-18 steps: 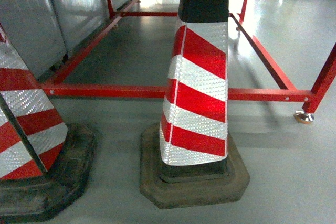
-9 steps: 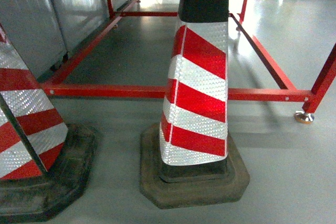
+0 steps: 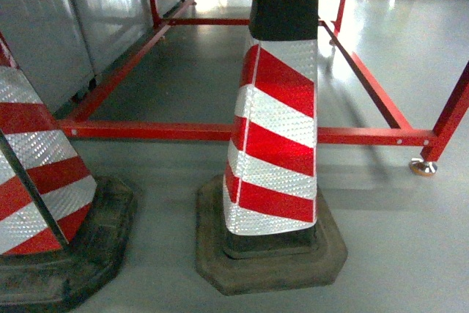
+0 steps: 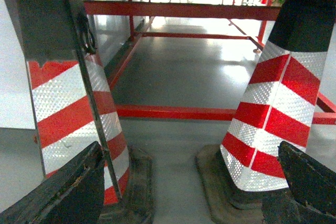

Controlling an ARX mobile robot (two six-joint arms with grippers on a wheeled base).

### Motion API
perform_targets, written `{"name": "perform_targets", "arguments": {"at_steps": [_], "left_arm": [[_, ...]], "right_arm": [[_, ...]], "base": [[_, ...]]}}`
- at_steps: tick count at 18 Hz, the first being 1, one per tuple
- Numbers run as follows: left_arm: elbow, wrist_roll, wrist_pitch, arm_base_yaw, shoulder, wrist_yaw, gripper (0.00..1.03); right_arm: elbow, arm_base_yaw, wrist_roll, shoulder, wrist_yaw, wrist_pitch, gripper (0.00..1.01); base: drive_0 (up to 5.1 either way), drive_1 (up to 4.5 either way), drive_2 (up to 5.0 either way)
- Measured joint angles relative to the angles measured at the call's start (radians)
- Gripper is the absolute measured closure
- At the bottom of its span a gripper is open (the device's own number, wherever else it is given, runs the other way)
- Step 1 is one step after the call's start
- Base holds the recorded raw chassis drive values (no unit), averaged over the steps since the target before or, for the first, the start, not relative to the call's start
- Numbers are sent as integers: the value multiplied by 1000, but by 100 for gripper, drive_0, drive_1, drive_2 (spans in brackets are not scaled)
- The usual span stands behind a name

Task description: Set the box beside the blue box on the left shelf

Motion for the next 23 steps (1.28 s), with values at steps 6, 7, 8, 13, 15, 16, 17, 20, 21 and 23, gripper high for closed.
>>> {"name": "perform_targets", "arguments": {"at_steps": [6, 7, 8, 13, 15, 16, 17, 20, 21, 23], "left_arm": [[0, 1, 2, 0, 0, 1, 5], [0, 3, 2, 0, 0, 5, 5], [0, 3, 2, 0, 0, 3, 5], [0, 3, 2, 0, 0, 3, 5], [0, 4, 2, 0, 0, 3, 5], [0, 5, 2, 0, 0, 3, 5], [0, 5, 2, 0, 0, 3, 5], [0, 8, 2, 0, 0, 4, 5], [0, 9, 2, 0, 0, 2, 5], [0, 10, 2, 0, 0, 5, 5]], "right_arm": [[0, 0, -1, 0, -1, 2, 3], [0, 0, 0, 0, 1, 0, 3], [0, 0, -2, 0, 0, 1, 3], [0, 0, -1, 0, 0, 1, 3], [0, 0, 0, 0, 1, 0, 3], [0, 0, 0, 0, 0, 0, 3], [0, 0, -1, 0, 1, 1, 3], [0, 0, 1, 0, 2, 1, 3], [0, 0, 0, 0, 1, 0, 3], [0, 0, 0, 0, 1, 0, 3]], "base": [[0, 0, 0], [0, 0, 0], [0, 0, 0], [0, 0, 0], [0, 0, 0], [0, 0, 0], [0, 0, 0], [0, 0, 0], [0, 0, 0], [0, 0, 0]]}}
